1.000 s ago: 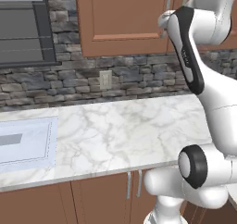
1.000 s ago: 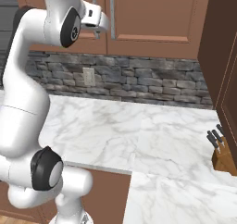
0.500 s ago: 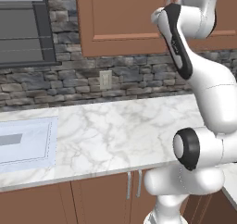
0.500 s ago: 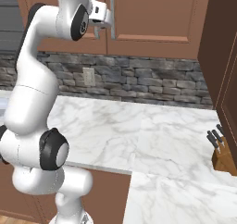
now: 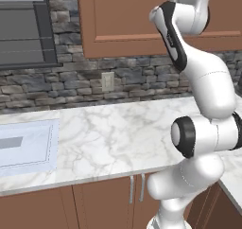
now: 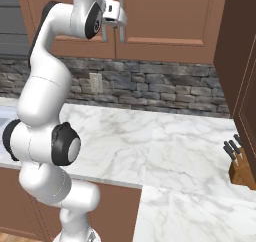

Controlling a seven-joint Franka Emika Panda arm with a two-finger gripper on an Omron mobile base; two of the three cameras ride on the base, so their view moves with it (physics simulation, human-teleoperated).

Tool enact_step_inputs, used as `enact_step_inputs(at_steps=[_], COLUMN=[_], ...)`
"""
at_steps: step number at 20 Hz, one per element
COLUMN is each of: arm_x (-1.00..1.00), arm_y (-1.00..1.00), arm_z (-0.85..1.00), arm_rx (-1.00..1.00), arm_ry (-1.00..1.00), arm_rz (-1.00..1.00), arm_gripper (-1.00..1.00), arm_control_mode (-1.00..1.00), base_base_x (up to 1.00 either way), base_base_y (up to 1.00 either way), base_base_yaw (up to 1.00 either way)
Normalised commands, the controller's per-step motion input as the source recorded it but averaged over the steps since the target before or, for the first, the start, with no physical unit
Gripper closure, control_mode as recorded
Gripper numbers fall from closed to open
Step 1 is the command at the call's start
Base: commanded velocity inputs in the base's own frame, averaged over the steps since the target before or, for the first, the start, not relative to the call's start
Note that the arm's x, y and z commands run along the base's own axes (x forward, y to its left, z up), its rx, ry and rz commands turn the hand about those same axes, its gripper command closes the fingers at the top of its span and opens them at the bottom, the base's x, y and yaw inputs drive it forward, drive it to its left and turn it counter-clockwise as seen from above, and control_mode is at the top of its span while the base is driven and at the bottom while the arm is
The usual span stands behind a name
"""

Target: Move the bowls from the cabinet to the plates on the dining table.

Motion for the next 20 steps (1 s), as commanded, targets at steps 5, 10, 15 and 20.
enact_step_inputs(at_steps=[5, 10, 15, 20], arm_x=[0.08, -0.01, 0.00, 0.00], arm_y=[0.00, -0.01, 0.00, 0.00], arm_z=[0.00, 0.00, 0.00, 0.00], arm_rx=[0.00, 0.01, 0.00, 0.00], arm_ry=[0.00, 0.00, 0.00, 0.00], arm_rz=[0.00, 0.00, 0.00, 0.00], arm_gripper=[-1.00, 1.00, 1.00, -1.00], arm_control_mode=[-1.00, -1.00, -1.00, -1.00], base_base_x=[0.00, 0.00, 0.00, 0.00], base_base_y=[0.00, 0.00, 0.00, 0.00], base_base_yaw=[0.00, 0.00, 0.00, 0.00])
